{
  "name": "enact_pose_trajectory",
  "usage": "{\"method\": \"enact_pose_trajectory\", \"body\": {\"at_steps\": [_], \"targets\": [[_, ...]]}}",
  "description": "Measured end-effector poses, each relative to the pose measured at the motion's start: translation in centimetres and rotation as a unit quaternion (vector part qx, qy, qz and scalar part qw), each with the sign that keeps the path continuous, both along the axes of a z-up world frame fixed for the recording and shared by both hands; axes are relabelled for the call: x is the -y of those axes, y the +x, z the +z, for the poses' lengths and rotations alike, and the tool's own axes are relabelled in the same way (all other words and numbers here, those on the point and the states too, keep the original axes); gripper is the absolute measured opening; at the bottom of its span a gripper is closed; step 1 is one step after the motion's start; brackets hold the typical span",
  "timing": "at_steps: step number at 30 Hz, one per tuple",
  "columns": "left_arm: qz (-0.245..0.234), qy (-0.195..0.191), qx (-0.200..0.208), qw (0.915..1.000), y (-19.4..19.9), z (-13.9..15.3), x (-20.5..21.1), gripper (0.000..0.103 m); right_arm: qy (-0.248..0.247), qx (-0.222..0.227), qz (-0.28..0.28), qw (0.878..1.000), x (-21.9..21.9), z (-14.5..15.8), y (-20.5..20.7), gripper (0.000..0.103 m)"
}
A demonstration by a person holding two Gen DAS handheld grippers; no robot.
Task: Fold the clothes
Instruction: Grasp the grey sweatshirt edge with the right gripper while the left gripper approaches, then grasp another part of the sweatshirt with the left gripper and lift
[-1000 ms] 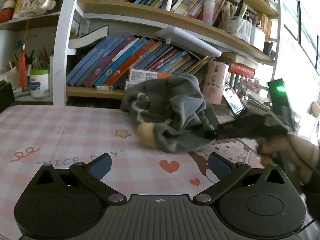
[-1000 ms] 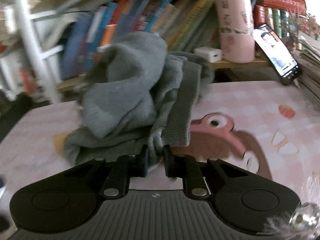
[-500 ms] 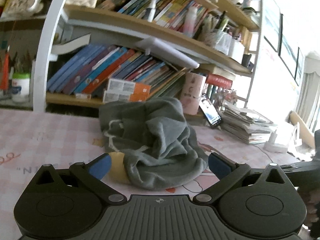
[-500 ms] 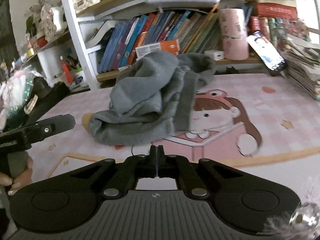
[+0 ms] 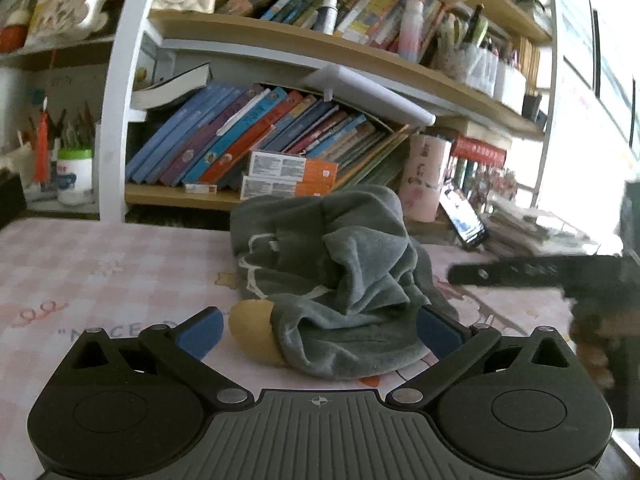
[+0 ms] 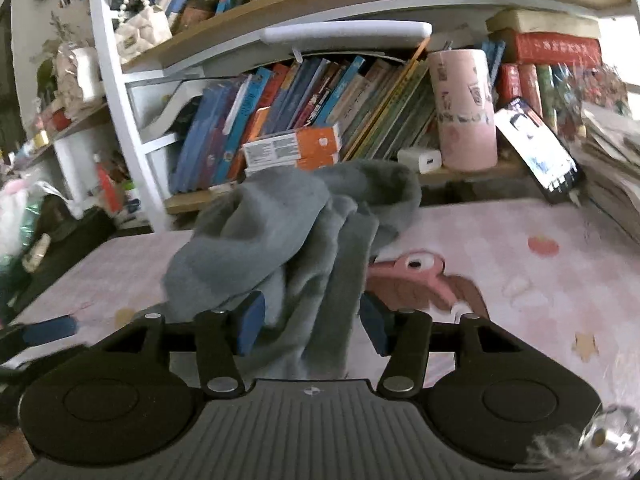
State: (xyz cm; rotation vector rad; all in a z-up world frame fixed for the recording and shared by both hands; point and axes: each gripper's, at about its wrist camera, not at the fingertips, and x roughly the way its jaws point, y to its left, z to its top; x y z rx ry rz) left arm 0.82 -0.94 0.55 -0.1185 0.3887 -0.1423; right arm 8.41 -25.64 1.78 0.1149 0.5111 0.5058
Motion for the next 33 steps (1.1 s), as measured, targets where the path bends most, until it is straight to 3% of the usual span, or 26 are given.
{"method": "enact_pose_trajectory", "body": {"at_steps": [4, 7, 9, 12, 13, 14, 16, 19, 21, 25, 29, 33], "targets": [[-0.004, 0.041, -0.012, 0.9991, 2.4, 0.4, 2.1, 0.103, 0.007, -0.033, 0.012, 0.999, 0.1, -1.5, 1.8, 0.051], [-0.006, 0.072, -0.02, 0.9972, 4.2, 0.6, 3.7, 0.102, -0.002, -0.064, 0.033, 0.997, 0.2, -2.7, 2.4, 0.043], [0.012, 0.099, -0.022, 0.9948, 5.5, 0.4, 4.9, 0.096, 0.001, -0.077, 0.046, 0.996, 0.3, -3.1, 2.6, 0.032], [0.033, 0.118, -0.04, 0.9917, 7.6, -0.3, 6.1, 0.087, 0.008, -0.084, 0.055, 0.995, 0.6, -3.3, 2.5, 0.031], [0.035, 0.126, -0.047, 0.9903, 8.2, -0.6, 6.5, 0.076, 0.003, -0.079, 0.056, 0.995, 0.5, -3.3, 2.3, 0.03], [0.038, 0.121, -0.05, 0.9907, 8.5, -0.6, 6.2, 0.056, -0.001, -0.074, 0.056, 0.996, 0.5, -3.2, 2.1, 0.03], [0.048, 0.085, -0.05, 0.9939, 8.7, -0.1, 4.7, 0.028, -0.012, -0.067, 0.058, 0.996, 0.2, -3.3, 1.9, 0.03], [0.063, 0.031, -0.051, 0.9962, 8.8, 0.6, 2.3, 0.014, -0.012, -0.066, 0.059, 0.996, 0.3, -3.4, 1.9, 0.029], [0.102, 0.011, -0.043, 0.9938, 7.4, 1.2, -0.3, 0.005, -0.007, -0.07, 0.057, 0.996, 0.5, -3.4, 2.0, 0.029], [0.199, -0.018, -0.023, 0.9795, 3.6, 2.5, -6.2, 0.005, -0.005, -0.07, 0.056, 0.996, 0.5, -3.4, 2.0, 0.03], [0.294, -0.048, -0.002, 0.9545, -0.2, 3.7, -12.2, 0.005, 0.004, -0.075, 0.057, 0.996, 0.6, -3.4, 2.0, 0.03], [0.358, -0.06, -0.036, 0.9311, -2.8, 2.3, -15.7, 0.01, 0.016, -0.077, 0.057, 0.995, 0.8, -3.3, 2.0, 0.029]]}}
